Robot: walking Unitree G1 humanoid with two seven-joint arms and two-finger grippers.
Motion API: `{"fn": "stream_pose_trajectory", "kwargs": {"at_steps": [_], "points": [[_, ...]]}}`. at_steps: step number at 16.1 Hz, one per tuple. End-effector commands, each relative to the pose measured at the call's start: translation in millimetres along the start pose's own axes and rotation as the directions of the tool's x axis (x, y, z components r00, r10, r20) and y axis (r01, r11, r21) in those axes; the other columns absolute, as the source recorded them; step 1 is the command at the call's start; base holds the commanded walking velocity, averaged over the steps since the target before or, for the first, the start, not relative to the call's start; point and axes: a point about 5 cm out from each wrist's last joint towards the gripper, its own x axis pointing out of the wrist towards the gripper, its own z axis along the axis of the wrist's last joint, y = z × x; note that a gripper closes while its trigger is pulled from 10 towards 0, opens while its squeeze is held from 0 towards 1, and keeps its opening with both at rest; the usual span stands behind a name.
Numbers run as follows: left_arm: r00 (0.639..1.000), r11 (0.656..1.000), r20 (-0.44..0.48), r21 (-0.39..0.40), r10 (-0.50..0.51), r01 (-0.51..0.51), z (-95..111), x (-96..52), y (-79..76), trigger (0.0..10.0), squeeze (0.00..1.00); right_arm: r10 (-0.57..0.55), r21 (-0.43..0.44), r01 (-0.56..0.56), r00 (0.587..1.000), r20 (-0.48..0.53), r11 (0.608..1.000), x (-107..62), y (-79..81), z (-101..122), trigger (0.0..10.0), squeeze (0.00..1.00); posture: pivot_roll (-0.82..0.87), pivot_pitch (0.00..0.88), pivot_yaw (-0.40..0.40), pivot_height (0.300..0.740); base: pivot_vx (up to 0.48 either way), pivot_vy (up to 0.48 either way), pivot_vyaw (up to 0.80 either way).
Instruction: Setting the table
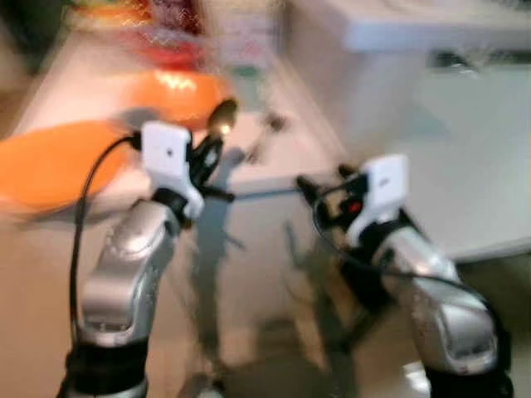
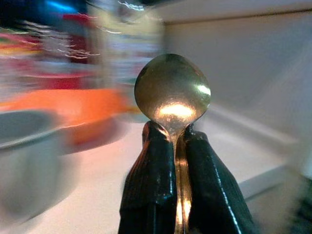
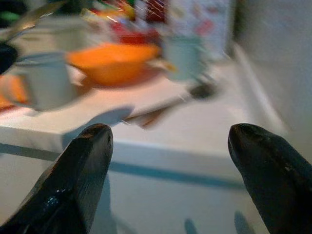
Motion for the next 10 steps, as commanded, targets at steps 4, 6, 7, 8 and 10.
{"fn": "stream_pose_trajectory", "kwargs": {"at_steps": [4, 6, 7, 8, 10], "points": [[0.998, 0.996, 0.009, 0.055, 0.066, -0.066, -2, 6.4, 1.2, 10.0, 0.00, -0.046, -0.024, 0.046, 0.999, -0.007, 0.999, -1.4, -5.4, -5, 10.0, 0.00, 0.02, 0.000, -0.017, 0.740, 0.000, 0.000, 0.00], [0.998, 0.995, 0.006, 0.080, 0.060, -0.061, -5, 8.8, -3.3, 10.0, 0.00, -0.067, -0.023, 0.067, 0.998, 0.002, 0.997, -0.7, -7.1, -6, 10.0, 0.00, 0.02, 0.000, -0.017, 0.740, 0.000, -0.139, 0.00], [0.998, 0.994, 0.005, 0.085, 0.064, -0.064, -6, 9.4, -3.7, 10.0, 0.00, -0.080, -0.024, 0.080, 0.997, 0.006, 0.996, 0.5, -7.7, -6, 10.0, 0.00, 0.02, 0.000, -0.012, 0.740, 0.000, -0.281, 0.00], [0.997, 0.993, 0.000, 0.089, 0.071, -0.071, -8, 9.8, -2.8, 10.0, 0.00, -0.090, -0.028, 0.090, 0.996, 0.007, 0.996, 0.6, -8.0, -6, 10.0, 0.00, 0.01, 0.000, -0.005, 0.740, 0.000, -0.319, 0.53], [0.997, 0.992, -0.011, 0.097, 0.079, -0.078, -12, 12.2, -2.7, 10.0, 0.00, -0.105, -0.033, 0.105, 0.995, 0.006, 0.994, 0.3, -10.2, -7, 10.0, 0.00, 0.01, 0.000, -0.010, 0.740, 0.000, -0.373, 0.66]]}}
